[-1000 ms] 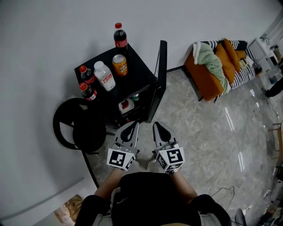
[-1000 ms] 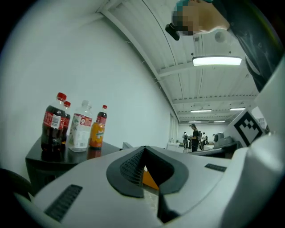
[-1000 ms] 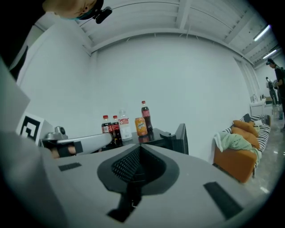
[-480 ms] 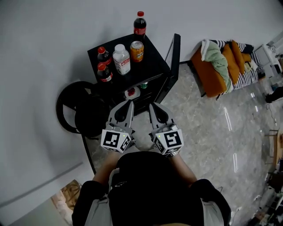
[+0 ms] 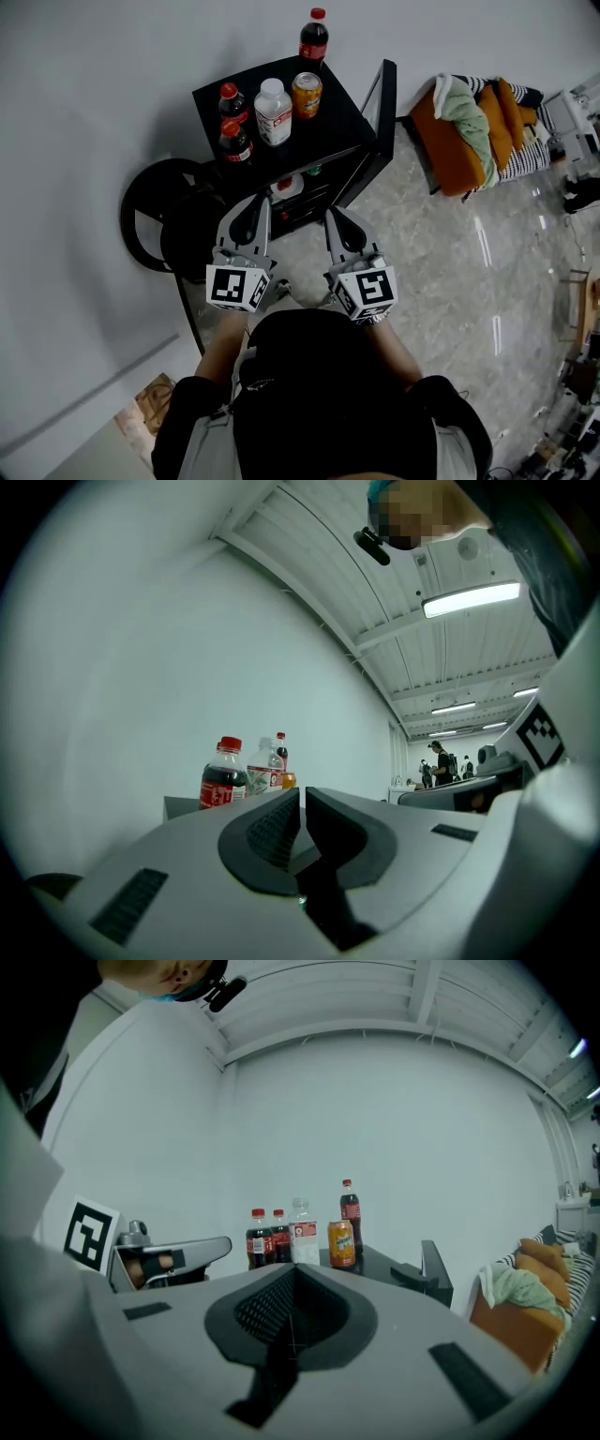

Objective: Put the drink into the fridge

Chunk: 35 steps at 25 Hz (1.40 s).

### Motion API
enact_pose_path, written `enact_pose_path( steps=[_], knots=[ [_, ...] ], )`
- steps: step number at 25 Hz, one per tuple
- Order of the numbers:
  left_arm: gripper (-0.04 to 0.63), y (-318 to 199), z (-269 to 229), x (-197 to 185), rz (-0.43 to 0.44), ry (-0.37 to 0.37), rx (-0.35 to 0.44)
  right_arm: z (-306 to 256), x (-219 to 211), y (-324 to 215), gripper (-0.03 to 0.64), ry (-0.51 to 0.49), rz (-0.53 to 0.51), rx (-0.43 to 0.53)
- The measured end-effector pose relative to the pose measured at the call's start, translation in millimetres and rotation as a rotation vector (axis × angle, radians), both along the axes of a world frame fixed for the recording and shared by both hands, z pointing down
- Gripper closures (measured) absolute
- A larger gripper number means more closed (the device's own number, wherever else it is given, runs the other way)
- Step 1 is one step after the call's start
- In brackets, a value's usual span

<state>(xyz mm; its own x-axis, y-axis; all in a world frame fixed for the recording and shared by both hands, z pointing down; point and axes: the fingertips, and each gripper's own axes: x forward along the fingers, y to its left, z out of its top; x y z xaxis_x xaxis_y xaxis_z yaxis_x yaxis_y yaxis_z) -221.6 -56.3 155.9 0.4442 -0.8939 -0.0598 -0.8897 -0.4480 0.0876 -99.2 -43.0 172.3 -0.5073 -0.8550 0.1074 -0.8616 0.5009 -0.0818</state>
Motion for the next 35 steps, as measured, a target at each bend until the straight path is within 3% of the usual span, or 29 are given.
enact_pose_path(
  steps=[8, 18, 23, 29, 35],
  knots=[
    [0.573, -18, -11, -18, 0.002, -0.035, 0.04, 5, -2, 0, 0.603, 0.022, 0.05, -0.007],
    [0.341, -55, -3, -52, 0.001, -0.102, 0.013, 14, -16, 6, 0.603, 0.043, 0.106, -0.032],
    [0.257, -75, 5, -56, 0.031, -0.142, -0.01, 17, -23, 9, 0.603, 0.054, 0.136, -0.038],
    [0.209, -99, 12, -56, 0.07, -0.17, -0.043, 24, -20, 9, 0.603, 0.063, 0.181, -0.05],
    [0.206, -116, 16, -53, 0.084, -0.173, -0.061, 23, -16, 7, 0.603, 0.064, 0.215, -0.049]
  ],
)
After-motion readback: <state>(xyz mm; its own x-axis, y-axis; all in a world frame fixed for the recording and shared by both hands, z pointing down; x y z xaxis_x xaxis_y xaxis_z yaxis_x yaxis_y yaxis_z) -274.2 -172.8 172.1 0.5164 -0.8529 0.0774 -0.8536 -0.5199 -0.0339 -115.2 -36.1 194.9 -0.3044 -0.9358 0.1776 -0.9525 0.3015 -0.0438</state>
